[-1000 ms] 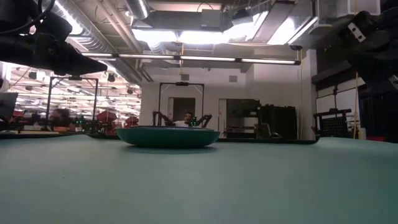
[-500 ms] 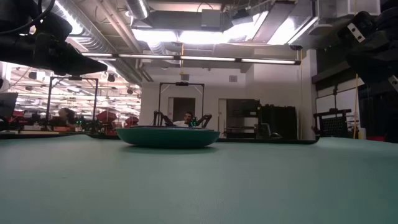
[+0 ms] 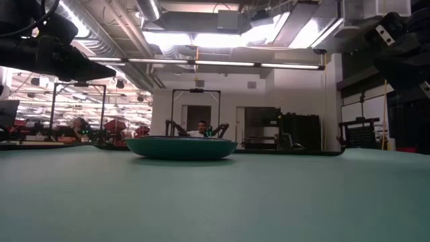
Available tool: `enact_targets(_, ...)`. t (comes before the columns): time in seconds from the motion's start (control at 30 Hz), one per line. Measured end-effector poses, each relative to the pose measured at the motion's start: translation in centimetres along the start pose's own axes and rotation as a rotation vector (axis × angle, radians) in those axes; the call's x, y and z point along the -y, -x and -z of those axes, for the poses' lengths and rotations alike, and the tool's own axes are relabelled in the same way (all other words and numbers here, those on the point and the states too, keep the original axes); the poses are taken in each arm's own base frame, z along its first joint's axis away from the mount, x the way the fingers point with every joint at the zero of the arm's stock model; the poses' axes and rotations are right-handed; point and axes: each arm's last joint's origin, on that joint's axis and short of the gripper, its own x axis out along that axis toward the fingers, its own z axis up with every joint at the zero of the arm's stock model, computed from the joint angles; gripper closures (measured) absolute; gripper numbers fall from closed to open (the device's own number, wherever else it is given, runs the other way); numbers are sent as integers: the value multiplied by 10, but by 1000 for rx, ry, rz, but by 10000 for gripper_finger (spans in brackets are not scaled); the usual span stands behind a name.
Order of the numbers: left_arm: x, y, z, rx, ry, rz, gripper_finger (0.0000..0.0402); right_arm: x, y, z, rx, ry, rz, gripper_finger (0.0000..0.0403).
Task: Stack plastic plates
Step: Return to Home Position
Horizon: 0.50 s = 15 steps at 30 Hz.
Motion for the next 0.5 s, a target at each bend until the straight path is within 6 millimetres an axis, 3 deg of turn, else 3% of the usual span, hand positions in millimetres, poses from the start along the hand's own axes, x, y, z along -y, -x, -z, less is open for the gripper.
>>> enact_targets(0.5, 0, 0, 0, 0, 0, 0, 401, 0, 0, 1, -25, 0, 9, 398)
